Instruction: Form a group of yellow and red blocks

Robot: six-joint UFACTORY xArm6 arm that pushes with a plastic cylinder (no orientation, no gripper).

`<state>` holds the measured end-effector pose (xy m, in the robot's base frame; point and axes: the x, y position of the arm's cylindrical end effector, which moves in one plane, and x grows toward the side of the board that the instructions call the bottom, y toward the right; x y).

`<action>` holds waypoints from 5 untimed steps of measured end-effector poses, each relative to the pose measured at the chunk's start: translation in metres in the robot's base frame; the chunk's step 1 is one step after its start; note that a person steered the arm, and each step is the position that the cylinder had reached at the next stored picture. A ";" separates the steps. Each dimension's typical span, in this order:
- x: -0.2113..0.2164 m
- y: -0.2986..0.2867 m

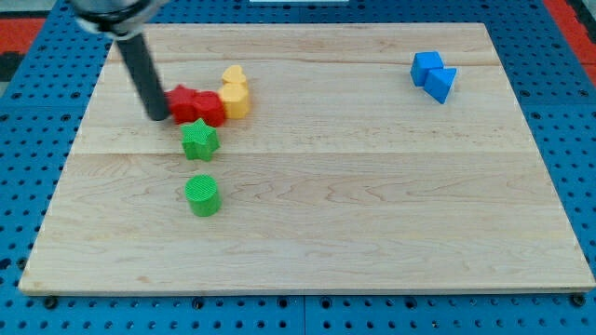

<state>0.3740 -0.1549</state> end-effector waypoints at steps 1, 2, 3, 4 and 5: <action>-0.025 0.082; -0.029 0.011; -0.085 -0.002; -0.111 0.080; -0.093 0.129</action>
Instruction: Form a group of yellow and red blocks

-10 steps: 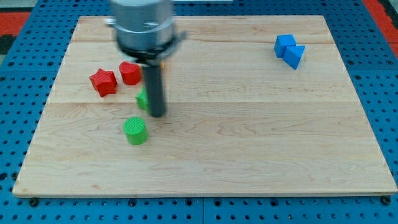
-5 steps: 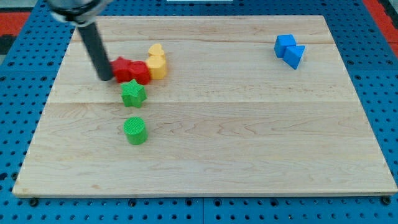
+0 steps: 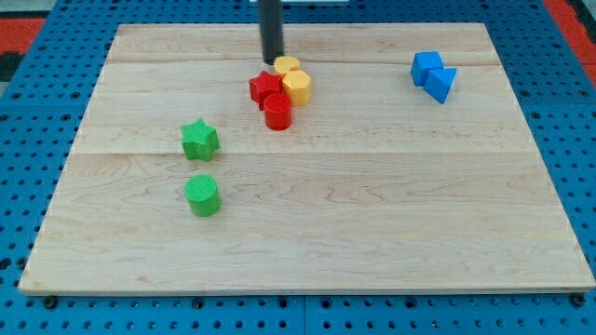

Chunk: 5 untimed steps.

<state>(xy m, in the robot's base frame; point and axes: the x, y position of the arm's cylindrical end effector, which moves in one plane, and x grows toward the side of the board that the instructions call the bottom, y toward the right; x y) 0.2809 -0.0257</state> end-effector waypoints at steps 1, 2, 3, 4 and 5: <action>0.020 -0.002; -0.044 0.061; -0.086 0.182; -0.059 0.289; 0.008 0.287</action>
